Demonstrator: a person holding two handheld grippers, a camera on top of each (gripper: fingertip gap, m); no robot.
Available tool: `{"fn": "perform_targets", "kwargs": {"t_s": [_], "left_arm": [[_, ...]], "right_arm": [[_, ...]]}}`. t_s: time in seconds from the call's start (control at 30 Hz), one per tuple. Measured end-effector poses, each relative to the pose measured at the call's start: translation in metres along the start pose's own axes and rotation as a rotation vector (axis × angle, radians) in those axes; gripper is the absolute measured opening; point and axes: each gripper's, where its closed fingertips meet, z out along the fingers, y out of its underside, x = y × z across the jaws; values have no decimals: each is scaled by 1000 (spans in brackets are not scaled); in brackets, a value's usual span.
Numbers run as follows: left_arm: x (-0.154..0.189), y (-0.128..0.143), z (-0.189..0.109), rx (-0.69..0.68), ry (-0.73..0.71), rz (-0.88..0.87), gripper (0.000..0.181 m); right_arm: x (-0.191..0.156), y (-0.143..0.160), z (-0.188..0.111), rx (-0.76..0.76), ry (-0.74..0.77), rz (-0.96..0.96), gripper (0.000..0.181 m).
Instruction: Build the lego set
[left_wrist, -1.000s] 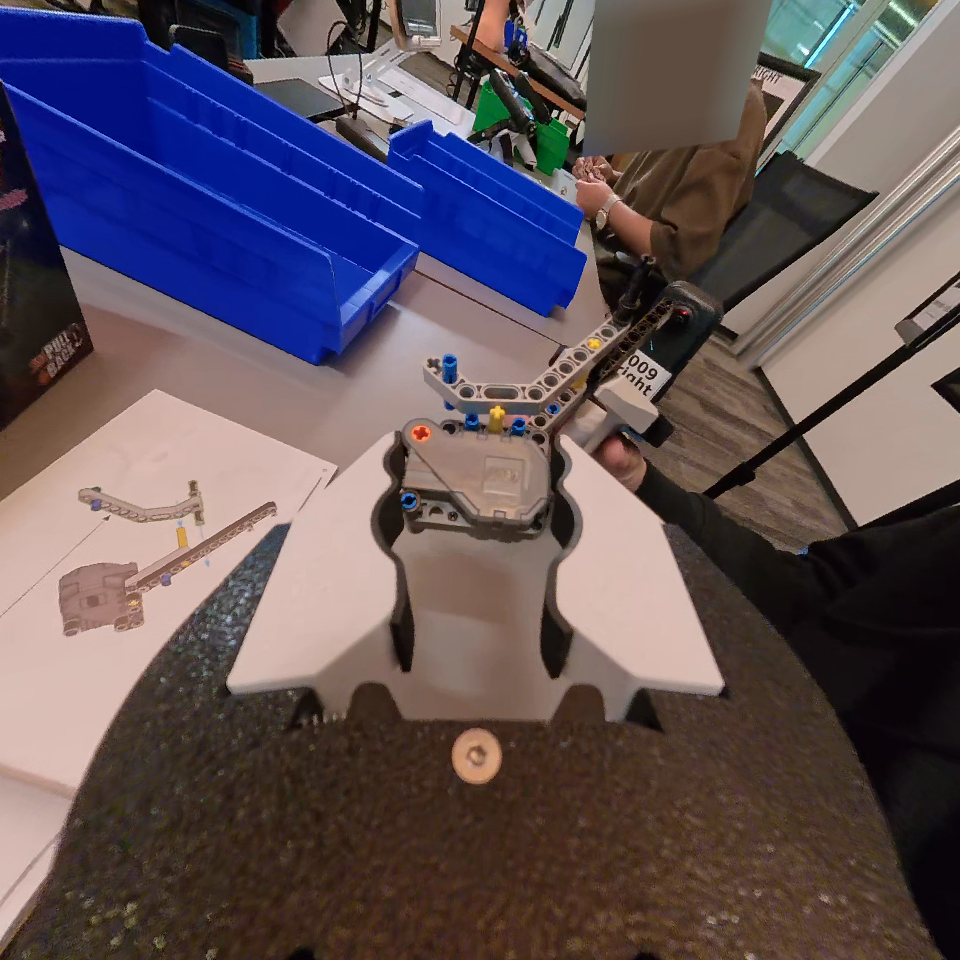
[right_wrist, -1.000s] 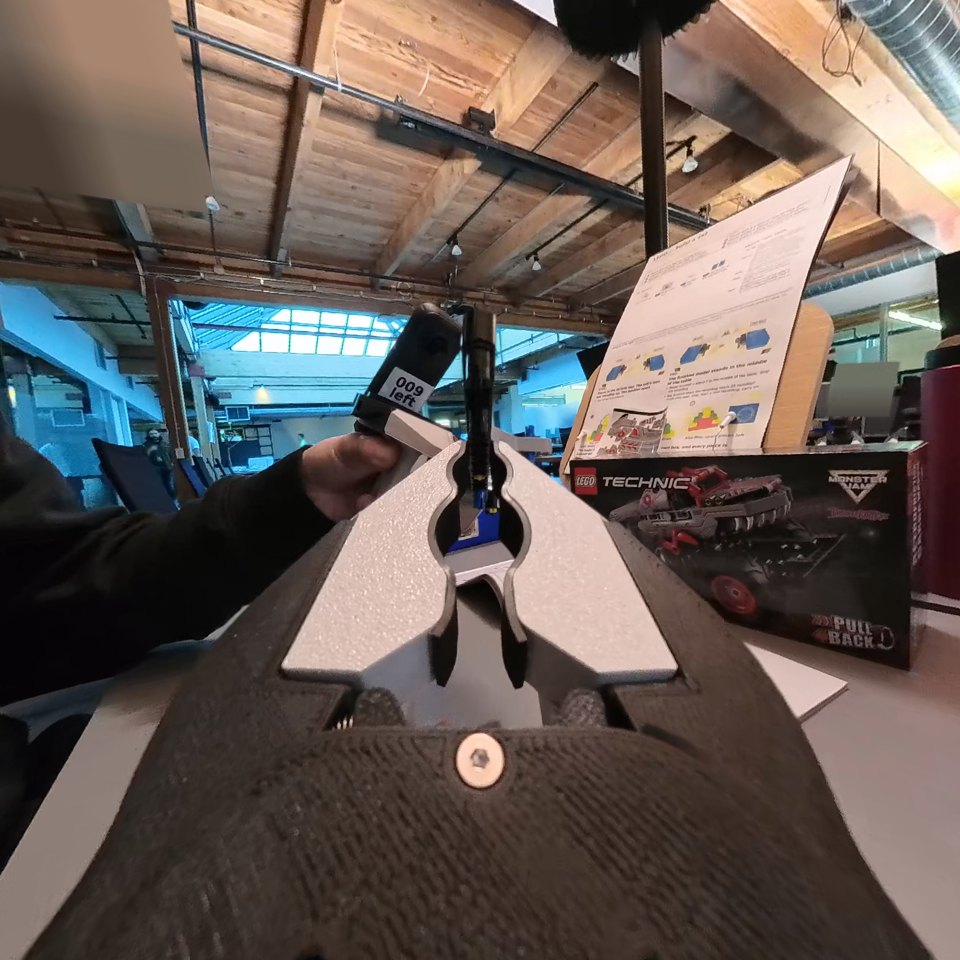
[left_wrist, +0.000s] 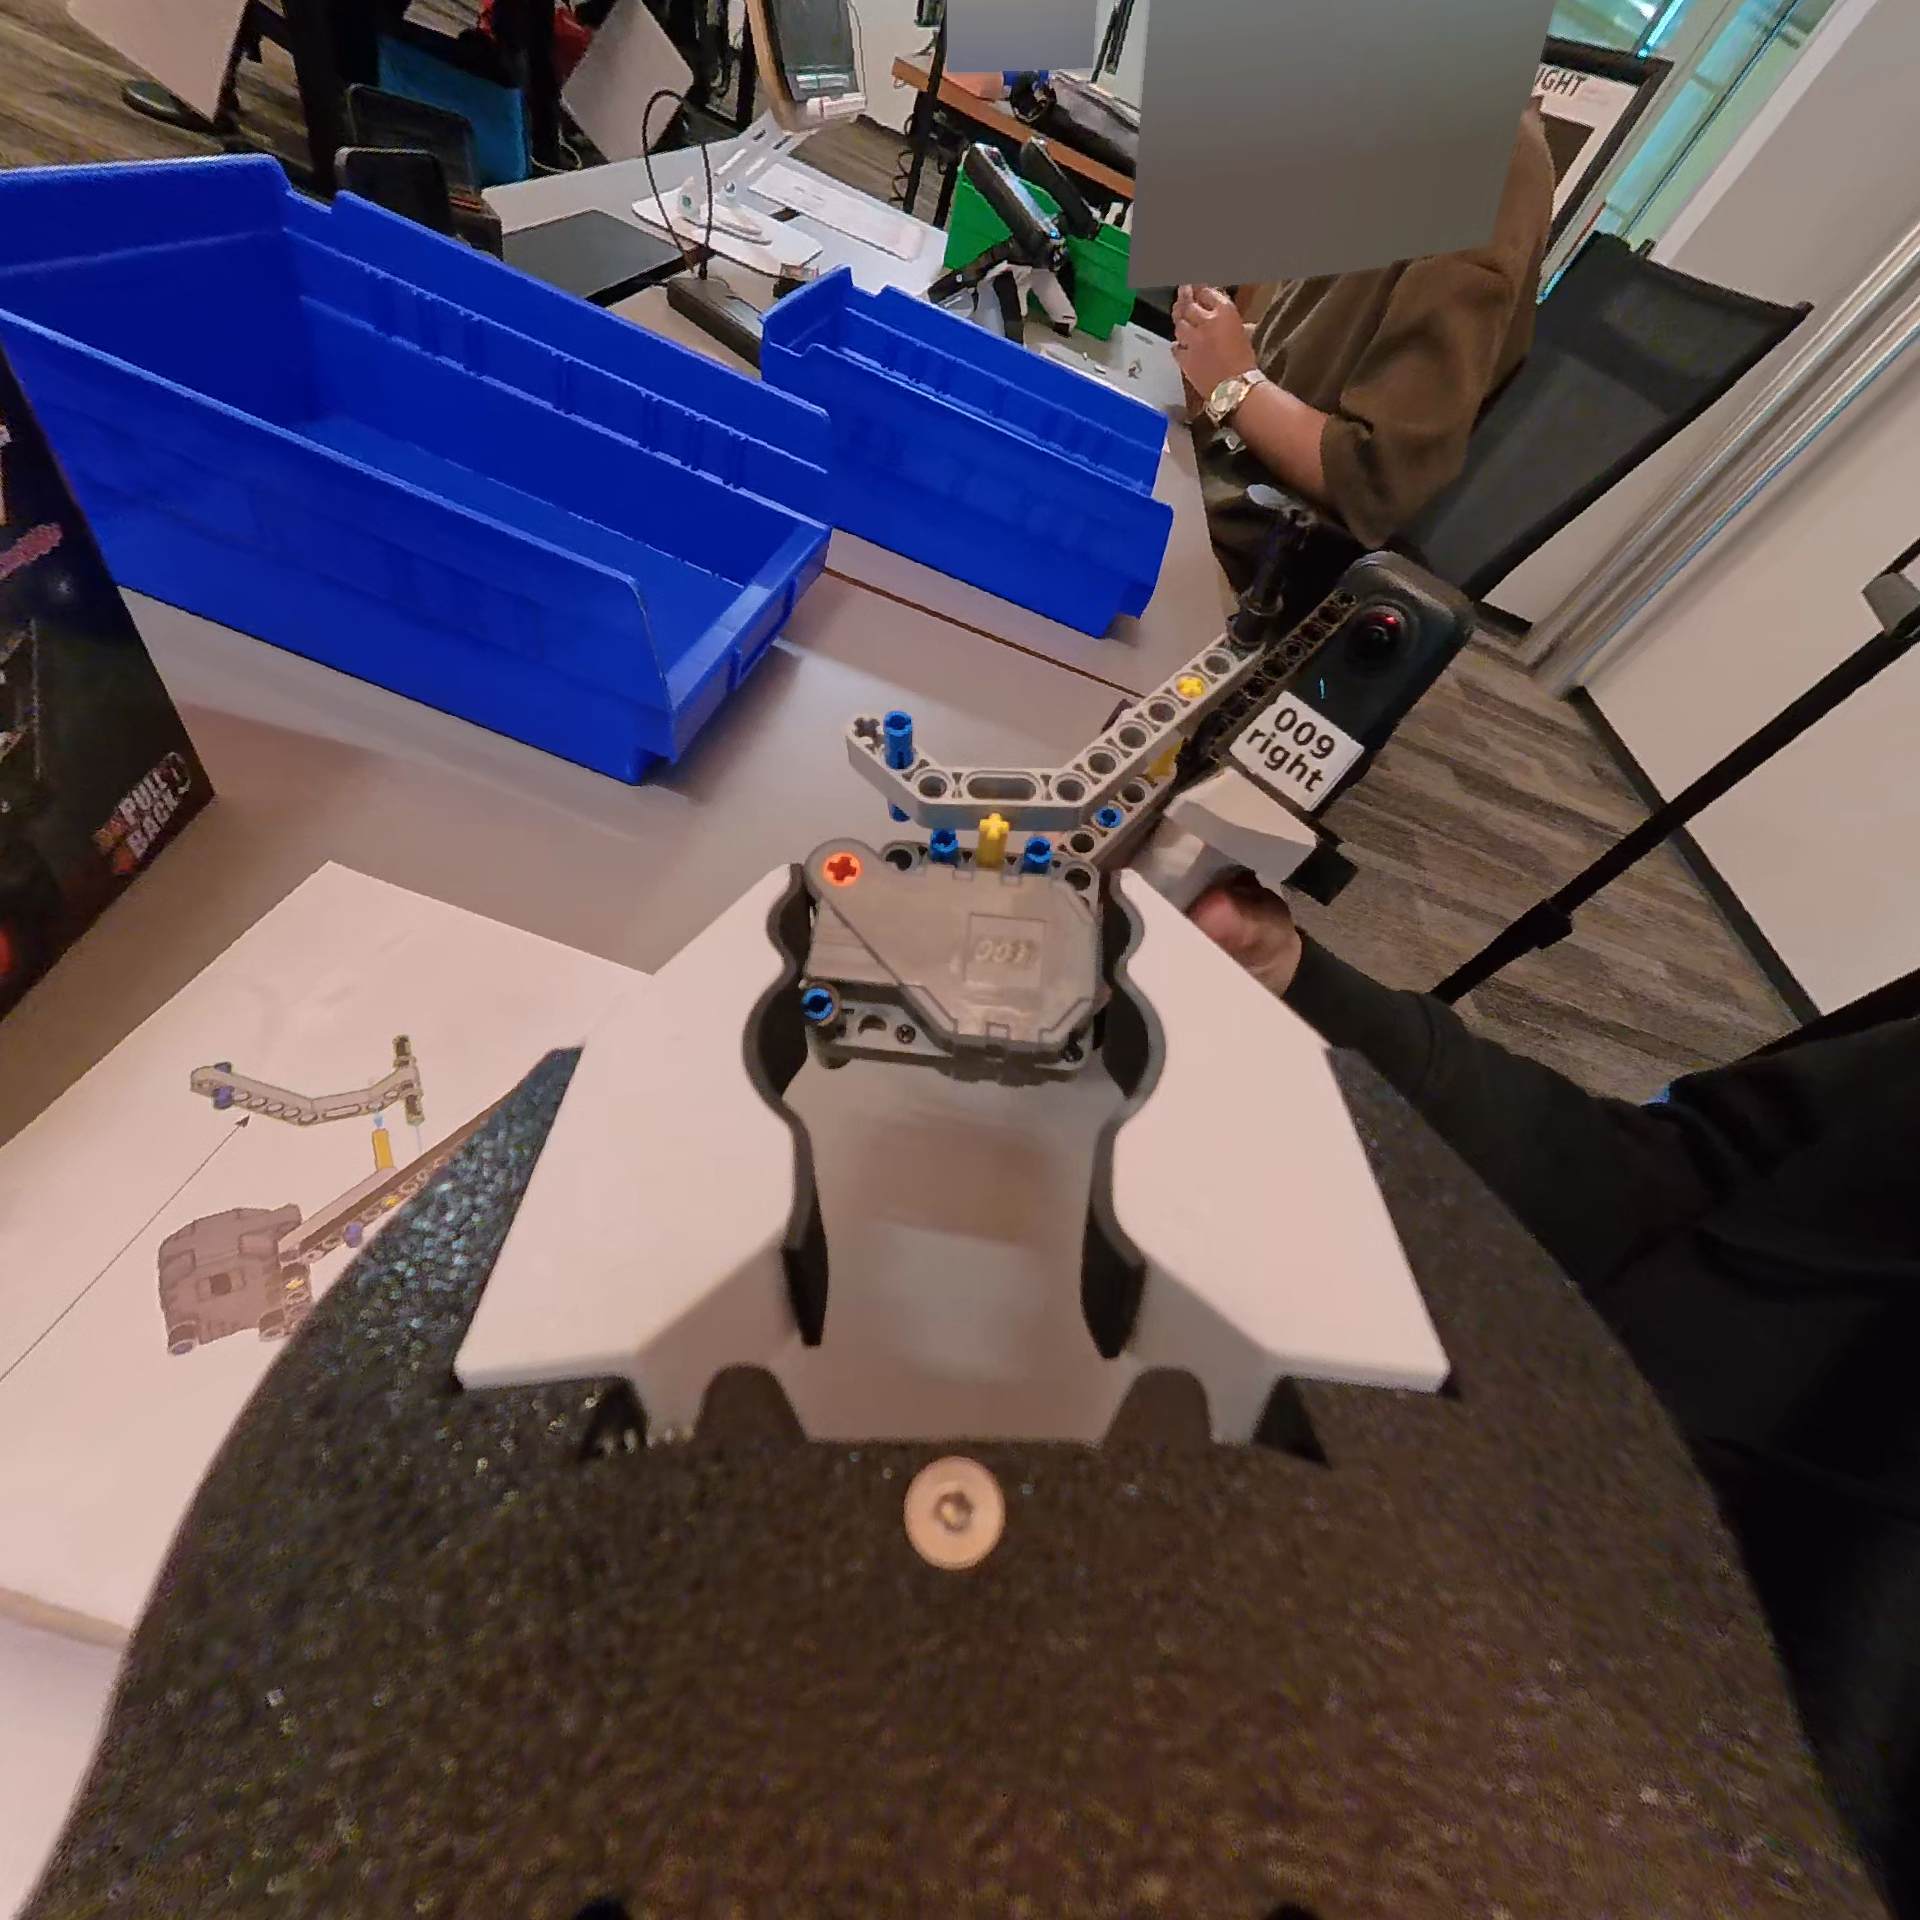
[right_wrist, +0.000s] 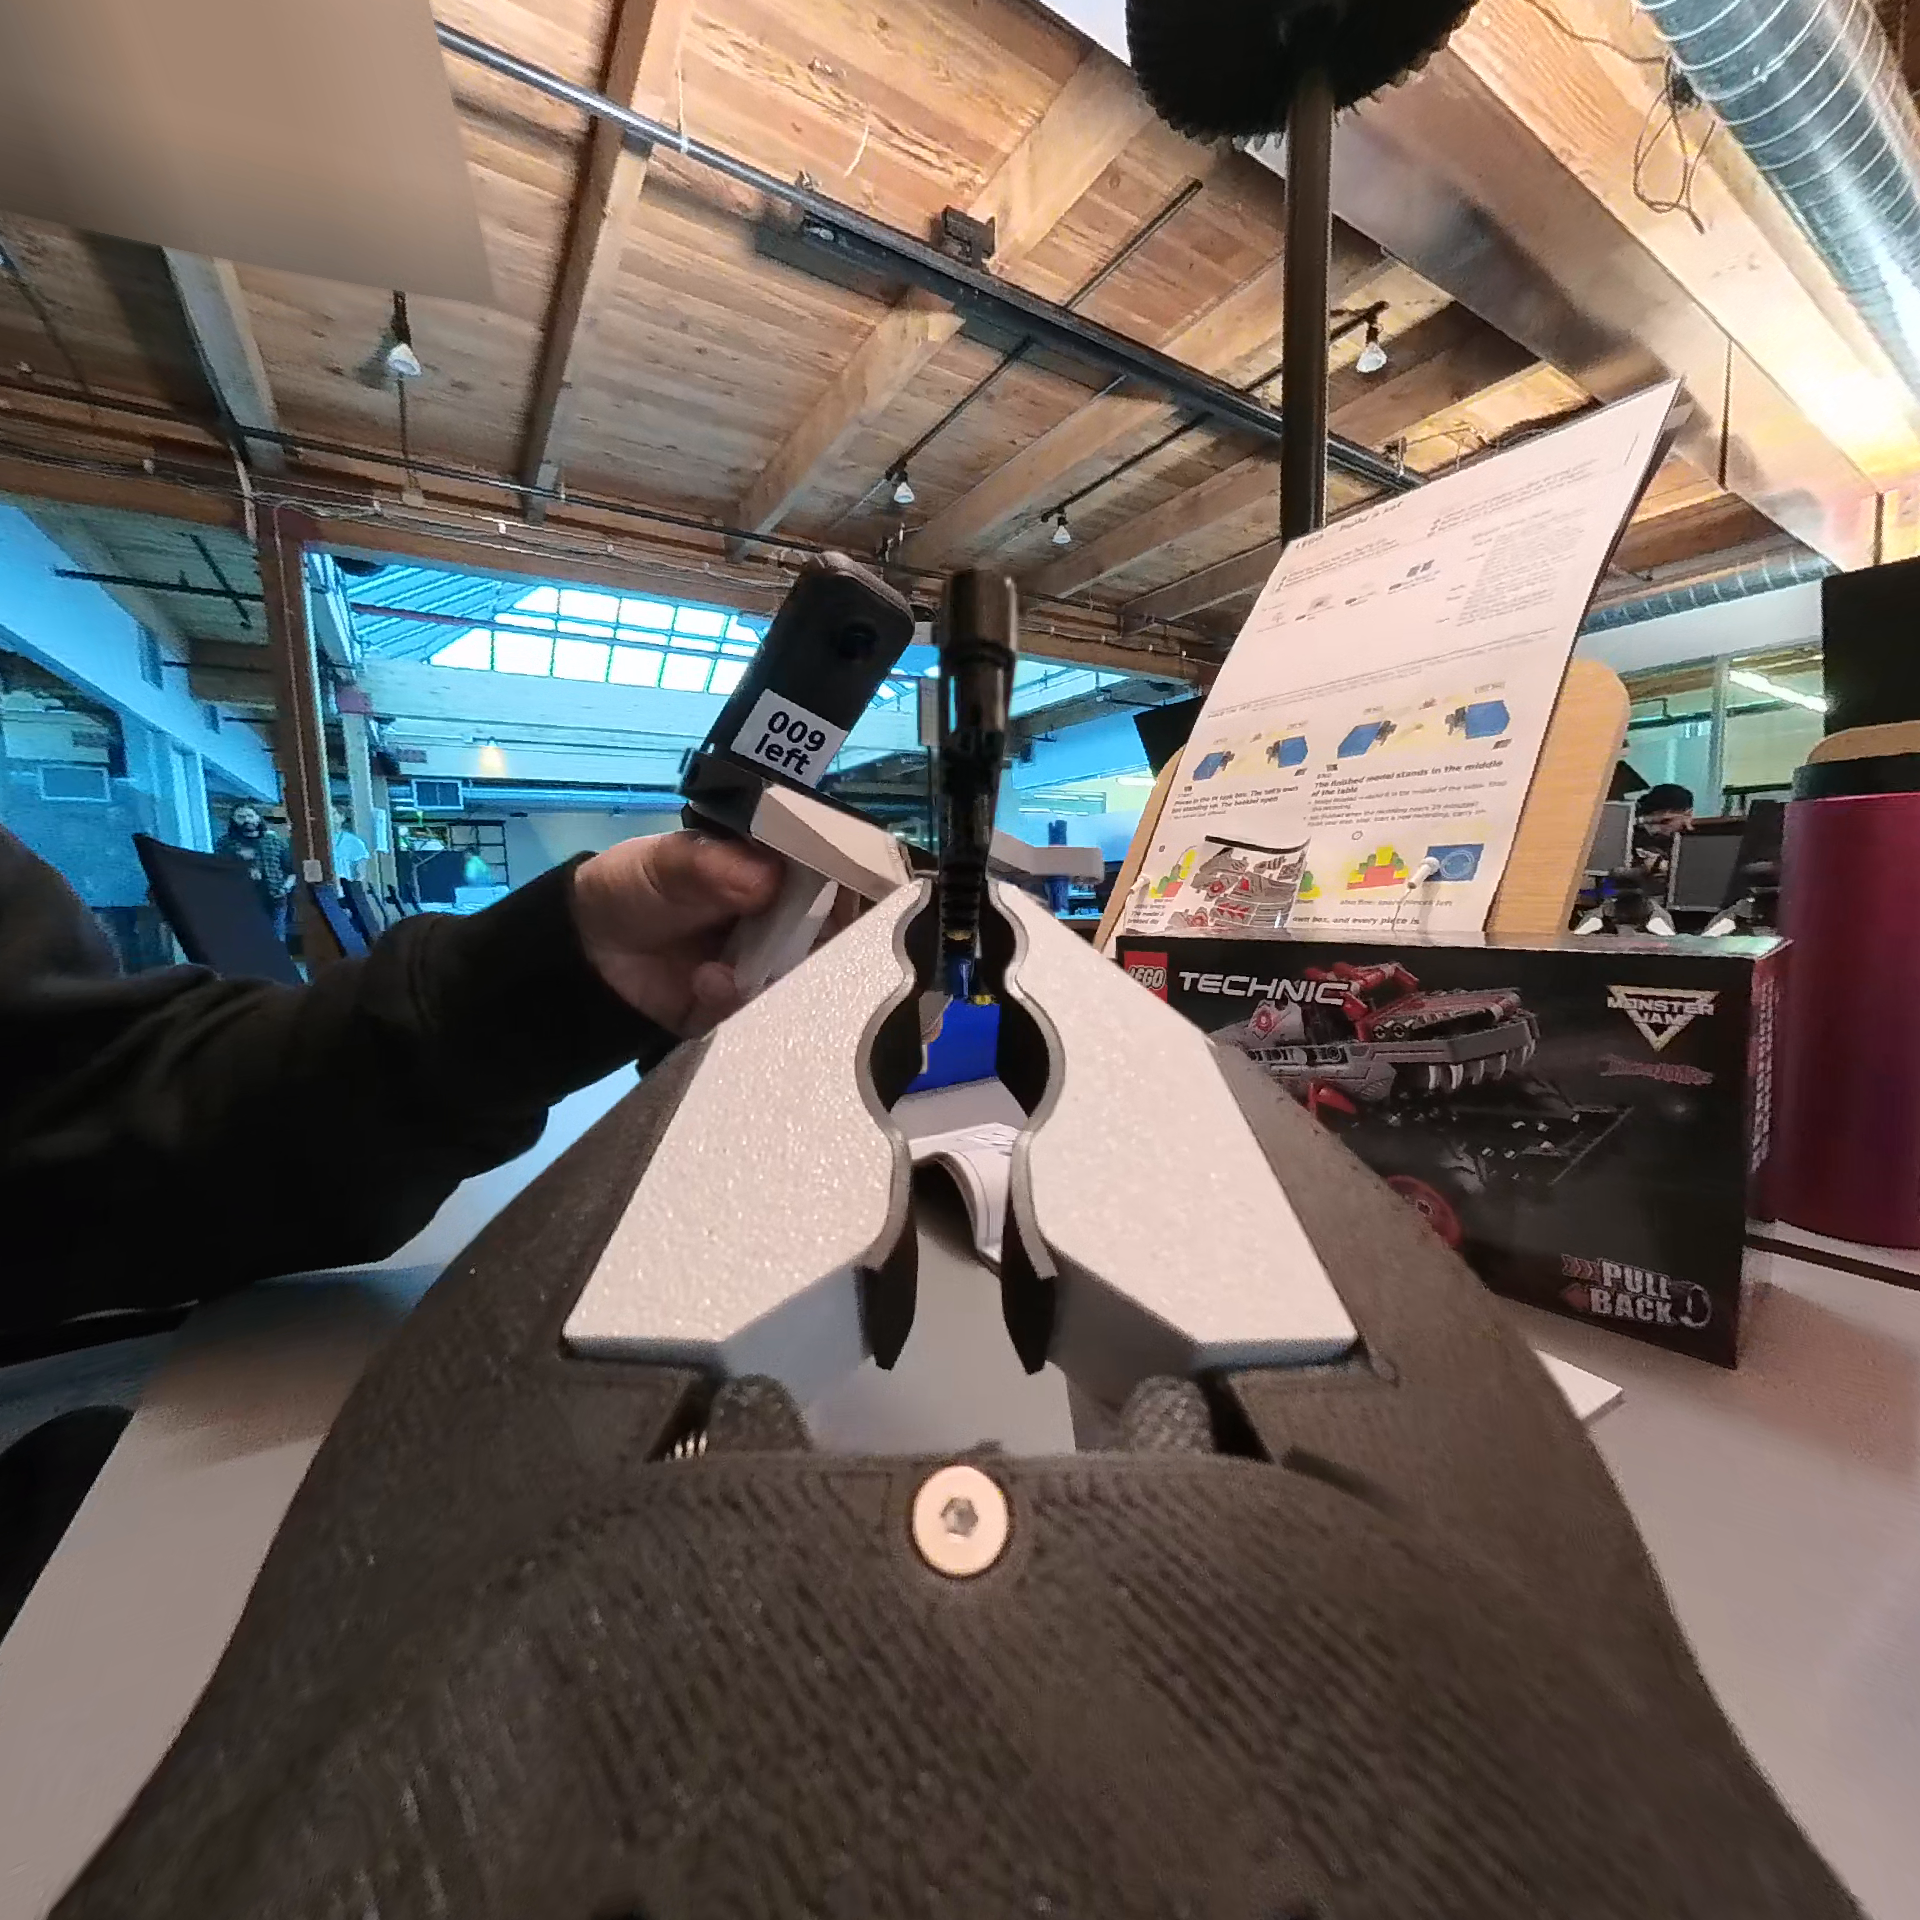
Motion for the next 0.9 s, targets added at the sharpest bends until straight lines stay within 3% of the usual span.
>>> {"fn": "perform_targets", "kwargs": {"t_s": [0.4,0.53,0.67,0.83,0.9], "left_arm": [[2,-17,-14,43,-73,249,61],[7,-27,-21,26,-113,395,50],[27,-30,-18,-54,-29,526,45],[38,-22,-15,-112,80,531,26],[40,-12,-15,-169,114,529,27]], "right_arm": [[-1,12,1,-86,1,-26,5],[0,14,1,-96,-3,-3,5],[-3,20,2,-133,-25,8,5],[-11,29,3,-187,-74,-1,4],[-15,33,4,-210,-94,-6,5]]}}
